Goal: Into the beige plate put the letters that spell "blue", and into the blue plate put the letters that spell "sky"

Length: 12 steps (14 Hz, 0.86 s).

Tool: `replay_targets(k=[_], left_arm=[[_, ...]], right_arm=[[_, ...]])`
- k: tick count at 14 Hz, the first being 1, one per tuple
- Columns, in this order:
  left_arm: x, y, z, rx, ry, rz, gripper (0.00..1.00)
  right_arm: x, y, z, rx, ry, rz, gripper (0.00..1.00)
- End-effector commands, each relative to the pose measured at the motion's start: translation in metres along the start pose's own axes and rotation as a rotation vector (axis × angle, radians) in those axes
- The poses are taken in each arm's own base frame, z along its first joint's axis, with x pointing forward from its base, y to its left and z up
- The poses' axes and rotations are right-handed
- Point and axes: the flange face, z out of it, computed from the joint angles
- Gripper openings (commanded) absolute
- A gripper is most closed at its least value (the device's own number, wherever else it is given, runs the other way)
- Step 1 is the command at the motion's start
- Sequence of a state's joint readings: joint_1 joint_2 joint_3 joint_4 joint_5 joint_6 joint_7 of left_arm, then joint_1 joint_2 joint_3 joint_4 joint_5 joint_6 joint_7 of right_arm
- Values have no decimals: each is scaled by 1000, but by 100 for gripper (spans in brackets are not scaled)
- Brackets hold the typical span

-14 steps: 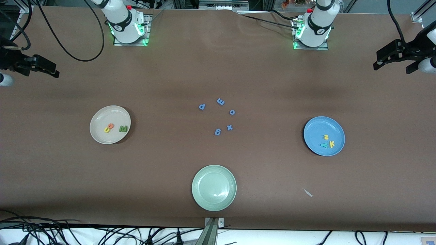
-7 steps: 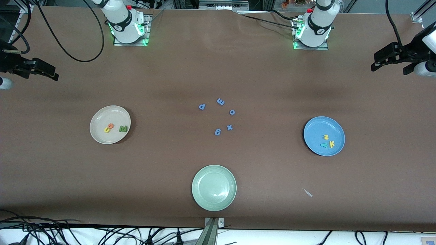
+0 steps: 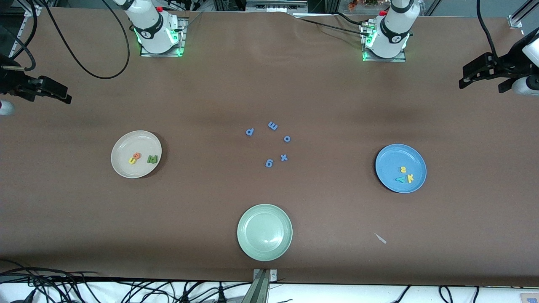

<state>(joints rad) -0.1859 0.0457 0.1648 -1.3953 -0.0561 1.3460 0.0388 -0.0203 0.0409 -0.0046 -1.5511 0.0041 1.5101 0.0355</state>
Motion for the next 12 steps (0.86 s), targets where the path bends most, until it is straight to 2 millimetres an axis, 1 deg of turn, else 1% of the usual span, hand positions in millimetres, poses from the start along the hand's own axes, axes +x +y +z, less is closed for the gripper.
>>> replay_targets(k=[1, 5, 7, 12], left_arm=[[-5, 0, -2, -12, 8, -2, 100], [-10, -2, -2, -11, -17, -5, 100], [-11, -8, -3, -13, -17, -16, 100], [-10, -9, -2, -14, -17, -17, 100]], right_arm=[[4, 0, -5, -17, 4, -13, 100], [7, 0, -2, -19, 4, -12, 100], [9, 0, 0, -20, 1, -12, 100], [10, -1, 1, -22, 4, -13, 100]])
